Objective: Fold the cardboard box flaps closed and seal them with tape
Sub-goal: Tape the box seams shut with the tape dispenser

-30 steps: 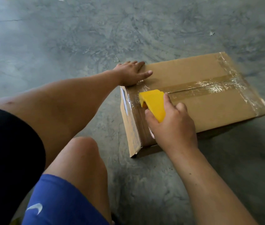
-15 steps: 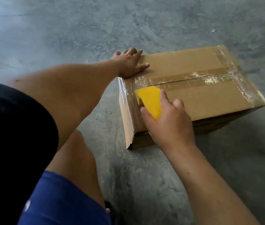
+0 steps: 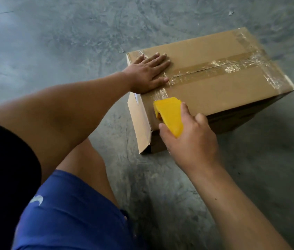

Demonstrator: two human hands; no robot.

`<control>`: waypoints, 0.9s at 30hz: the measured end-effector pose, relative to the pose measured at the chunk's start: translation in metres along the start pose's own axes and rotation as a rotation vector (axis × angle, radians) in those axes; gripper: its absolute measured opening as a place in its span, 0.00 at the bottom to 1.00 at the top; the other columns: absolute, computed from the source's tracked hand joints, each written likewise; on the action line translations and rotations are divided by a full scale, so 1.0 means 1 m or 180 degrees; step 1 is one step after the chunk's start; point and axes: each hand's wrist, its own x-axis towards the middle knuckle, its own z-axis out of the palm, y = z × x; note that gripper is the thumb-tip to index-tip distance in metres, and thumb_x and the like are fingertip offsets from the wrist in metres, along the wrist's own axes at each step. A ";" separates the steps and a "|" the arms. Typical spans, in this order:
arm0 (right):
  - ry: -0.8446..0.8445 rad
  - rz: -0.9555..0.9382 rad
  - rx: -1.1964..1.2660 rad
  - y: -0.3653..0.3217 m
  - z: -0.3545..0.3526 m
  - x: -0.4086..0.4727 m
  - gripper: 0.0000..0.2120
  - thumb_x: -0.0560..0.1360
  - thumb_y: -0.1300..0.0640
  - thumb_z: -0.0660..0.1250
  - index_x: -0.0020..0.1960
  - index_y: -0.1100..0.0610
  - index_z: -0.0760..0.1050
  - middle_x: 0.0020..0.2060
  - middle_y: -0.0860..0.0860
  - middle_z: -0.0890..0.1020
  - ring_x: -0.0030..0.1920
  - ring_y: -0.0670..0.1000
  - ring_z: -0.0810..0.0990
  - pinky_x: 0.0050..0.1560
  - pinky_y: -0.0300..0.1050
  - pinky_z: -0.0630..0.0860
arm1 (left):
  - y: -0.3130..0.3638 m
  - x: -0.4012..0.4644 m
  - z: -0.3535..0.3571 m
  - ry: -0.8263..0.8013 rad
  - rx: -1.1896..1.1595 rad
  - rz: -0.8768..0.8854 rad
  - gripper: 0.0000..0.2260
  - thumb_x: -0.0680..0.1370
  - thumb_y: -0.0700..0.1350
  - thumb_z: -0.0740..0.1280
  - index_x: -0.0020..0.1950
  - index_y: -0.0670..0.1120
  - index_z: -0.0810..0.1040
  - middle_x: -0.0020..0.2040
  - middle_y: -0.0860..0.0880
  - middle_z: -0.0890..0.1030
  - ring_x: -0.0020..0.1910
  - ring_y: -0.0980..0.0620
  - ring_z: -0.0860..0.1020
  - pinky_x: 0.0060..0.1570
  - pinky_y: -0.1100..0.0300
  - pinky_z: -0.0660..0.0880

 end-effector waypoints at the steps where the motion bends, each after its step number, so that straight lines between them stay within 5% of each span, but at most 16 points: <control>1: 0.0006 0.0010 0.0003 0.001 0.000 -0.002 0.37 0.75 0.35 0.59 0.78 0.50 0.53 0.54 0.54 0.70 0.50 0.57 0.75 0.40 0.43 0.64 | 0.000 0.000 -0.001 -0.0024 0.0013 0.0002 0.34 0.79 0.69 0.41 0.82 0.54 0.44 0.82 0.50 0.45 0.80 0.51 0.43 0.77 0.44 0.43; 12: 0.0035 0.0087 -0.0050 0.014 0.002 -0.014 0.37 0.75 0.35 0.59 0.78 0.51 0.54 0.55 0.56 0.71 0.51 0.56 0.75 0.42 0.43 0.64 | 0.038 -0.017 0.006 -0.0052 0.0119 0.0561 0.39 0.76 0.73 0.42 0.82 0.53 0.46 0.82 0.50 0.47 0.80 0.50 0.44 0.77 0.44 0.43; 17: 0.0187 0.0211 -0.0052 0.027 -0.009 -0.026 0.37 0.75 0.35 0.59 0.78 0.50 0.55 0.48 0.51 0.64 0.42 0.50 0.66 0.40 0.43 0.62 | 0.039 -0.003 0.000 -0.0135 0.0170 0.0567 0.40 0.75 0.75 0.44 0.82 0.55 0.44 0.82 0.51 0.45 0.80 0.50 0.42 0.77 0.43 0.42; 27: 0.0089 0.0195 0.0164 0.043 -0.002 -0.032 0.38 0.74 0.35 0.60 0.78 0.51 0.54 0.52 0.54 0.68 0.48 0.58 0.76 0.40 0.44 0.66 | 0.061 -0.021 -0.004 -0.0053 0.0151 0.0409 0.35 0.79 0.69 0.50 0.81 0.53 0.51 0.82 0.49 0.51 0.80 0.51 0.47 0.77 0.45 0.44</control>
